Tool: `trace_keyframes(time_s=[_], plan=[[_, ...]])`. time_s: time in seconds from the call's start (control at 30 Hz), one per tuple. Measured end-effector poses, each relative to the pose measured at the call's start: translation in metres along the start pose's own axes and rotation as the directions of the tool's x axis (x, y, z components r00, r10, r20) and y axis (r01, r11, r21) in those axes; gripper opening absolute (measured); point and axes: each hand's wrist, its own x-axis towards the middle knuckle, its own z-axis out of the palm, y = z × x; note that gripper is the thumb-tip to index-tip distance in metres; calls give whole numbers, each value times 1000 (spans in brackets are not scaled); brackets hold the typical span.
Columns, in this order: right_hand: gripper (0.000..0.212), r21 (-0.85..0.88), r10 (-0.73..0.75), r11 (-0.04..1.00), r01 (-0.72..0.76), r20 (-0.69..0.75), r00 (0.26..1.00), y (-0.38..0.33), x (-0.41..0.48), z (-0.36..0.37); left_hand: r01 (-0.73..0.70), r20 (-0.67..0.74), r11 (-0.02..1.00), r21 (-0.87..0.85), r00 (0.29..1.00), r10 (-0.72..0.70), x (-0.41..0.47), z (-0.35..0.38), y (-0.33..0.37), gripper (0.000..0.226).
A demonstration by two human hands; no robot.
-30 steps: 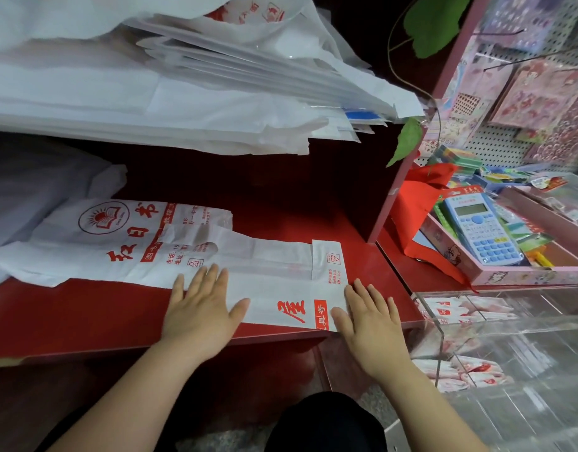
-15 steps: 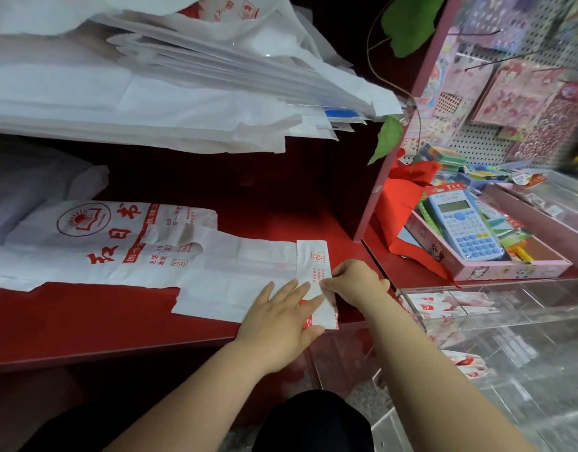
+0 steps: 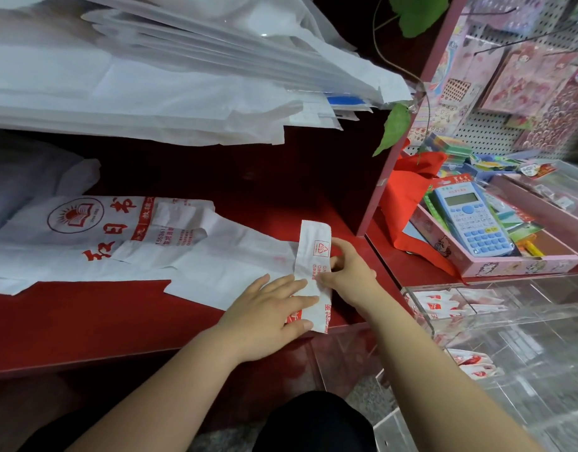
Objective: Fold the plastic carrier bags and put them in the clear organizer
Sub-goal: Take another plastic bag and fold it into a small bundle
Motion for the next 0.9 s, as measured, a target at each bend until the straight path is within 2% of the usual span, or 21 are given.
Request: trace_keyframes(time_s=[0.13, 0.23, 0.33, 0.4, 0.5, 0.6, 0.7, 0.77, 0.8, 0.9], plan=[[37, 43, -104, 994, 102, 43, 994, 4, 2, -1, -13, -32, 999, -36, 999, 12, 0, 3, -2, 46], [29, -72, -208, 974, 213, 74, 975, 10, -1, -1, -10, -94, 998, -68, 996, 3, 0, 5, -4, 47], [24, -148, -329, 929, 338, 81, 941, 24, -6, 0, -4, -228, 998, -70, 974, -12, -3, 7, -6, 71], [20, -195, -396, 894, 403, 75, 915, 31, -10, -1, -50, -397, 996, -79, 918, 15, -7, 9, -8, 63], [14, -414, -576, 749, 518, -19, 817, 34, -16, -1, -54, -597, 993, -102, 802, -18, -12, 15, -13, 38], [20, -572, -705, 587, 573, -11, 710, 32, -17, 0, -61, -686, 988, -141, 726, -53, -16, 15, -9, 60], [22, -620, -735, 507, 599, 52, 676, 27, -15, -1, -132, -597, 989, -72, 800, 64, -13, 8, -3, 90], [21, -585, -717, 530, 614, 77, 693, 27, -13, 0, -176, -524, 983, -60, 843, 119, -6, 2, 2, 94], [21, -544, -691, 576, 610, 74, 719, 29, -13, 0, -188, -494, 981, -49, 858, 140, -2, 0, 5, 93], [15, -265, -539, 810, 524, 18, 842, 33, -18, -4, -149, -407, 989, -5, 903, 134, 8, -6, 9, 90]])
